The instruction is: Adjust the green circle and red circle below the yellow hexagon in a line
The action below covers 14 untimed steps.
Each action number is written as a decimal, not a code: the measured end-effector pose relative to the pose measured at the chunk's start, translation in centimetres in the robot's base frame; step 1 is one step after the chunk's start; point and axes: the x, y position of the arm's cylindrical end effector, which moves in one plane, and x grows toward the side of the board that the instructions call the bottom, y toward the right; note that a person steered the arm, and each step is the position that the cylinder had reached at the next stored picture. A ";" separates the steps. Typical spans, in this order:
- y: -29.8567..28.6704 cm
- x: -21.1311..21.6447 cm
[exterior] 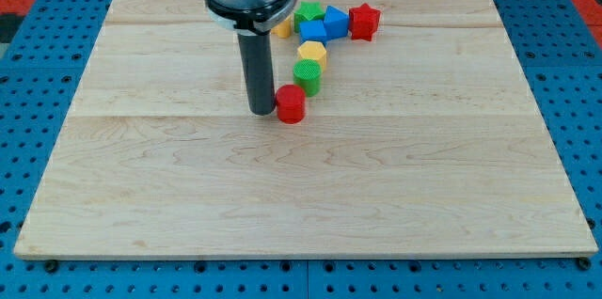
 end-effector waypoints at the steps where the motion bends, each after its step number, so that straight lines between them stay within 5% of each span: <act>1: 0.4 0.5; 5: 5.7 4.1; 10: 1.8 3.7; 14: 4.2 1.2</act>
